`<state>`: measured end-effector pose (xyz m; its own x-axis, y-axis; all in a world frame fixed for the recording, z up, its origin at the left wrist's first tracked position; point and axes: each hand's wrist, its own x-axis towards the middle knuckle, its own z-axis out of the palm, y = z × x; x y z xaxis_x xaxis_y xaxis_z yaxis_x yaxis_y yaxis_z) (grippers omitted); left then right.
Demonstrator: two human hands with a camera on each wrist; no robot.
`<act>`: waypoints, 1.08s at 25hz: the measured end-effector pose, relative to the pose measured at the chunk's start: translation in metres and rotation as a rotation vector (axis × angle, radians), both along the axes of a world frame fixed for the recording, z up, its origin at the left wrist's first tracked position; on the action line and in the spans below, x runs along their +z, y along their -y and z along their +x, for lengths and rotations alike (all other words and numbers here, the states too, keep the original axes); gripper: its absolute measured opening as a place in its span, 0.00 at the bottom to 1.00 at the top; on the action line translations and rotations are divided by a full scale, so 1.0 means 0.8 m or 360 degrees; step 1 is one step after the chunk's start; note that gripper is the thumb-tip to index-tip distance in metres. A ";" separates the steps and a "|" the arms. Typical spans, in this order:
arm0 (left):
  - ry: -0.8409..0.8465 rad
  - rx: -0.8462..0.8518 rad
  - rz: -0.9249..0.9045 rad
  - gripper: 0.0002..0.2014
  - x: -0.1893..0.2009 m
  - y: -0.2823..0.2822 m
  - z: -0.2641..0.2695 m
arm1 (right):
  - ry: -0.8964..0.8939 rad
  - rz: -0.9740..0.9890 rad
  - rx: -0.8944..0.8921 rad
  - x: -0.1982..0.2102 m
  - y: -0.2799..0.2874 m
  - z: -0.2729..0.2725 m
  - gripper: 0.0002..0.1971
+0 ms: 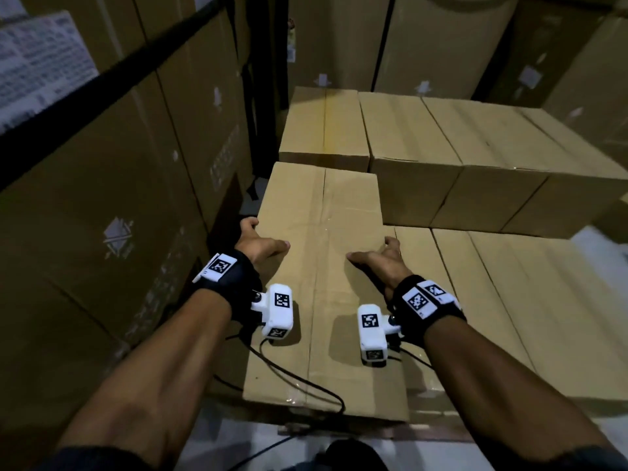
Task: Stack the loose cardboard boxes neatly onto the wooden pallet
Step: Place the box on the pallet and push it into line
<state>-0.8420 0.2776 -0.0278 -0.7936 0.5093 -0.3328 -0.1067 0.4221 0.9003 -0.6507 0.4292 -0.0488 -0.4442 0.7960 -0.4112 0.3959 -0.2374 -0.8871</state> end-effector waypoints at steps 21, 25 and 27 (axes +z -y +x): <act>0.0135 0.0092 -0.0022 0.37 -0.001 -0.081 -0.045 | -0.0015 -0.0076 -0.0018 0.005 -0.086 -0.052 0.54; 0.0109 0.0103 -0.0012 0.36 0.002 -0.084 -0.044 | 0.0002 -0.0073 -0.0016 0.009 -0.089 -0.054 0.57; 0.0111 0.0104 -0.0014 0.36 0.002 -0.085 -0.045 | -0.0007 -0.0075 -0.0018 0.011 -0.090 -0.055 0.55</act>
<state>-0.8780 0.3456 -0.0260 -0.7997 0.4542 -0.3927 -0.1968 0.4197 0.8861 -0.6948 0.5010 -0.0401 -0.4371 0.7807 -0.4466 0.3890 -0.2836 -0.8765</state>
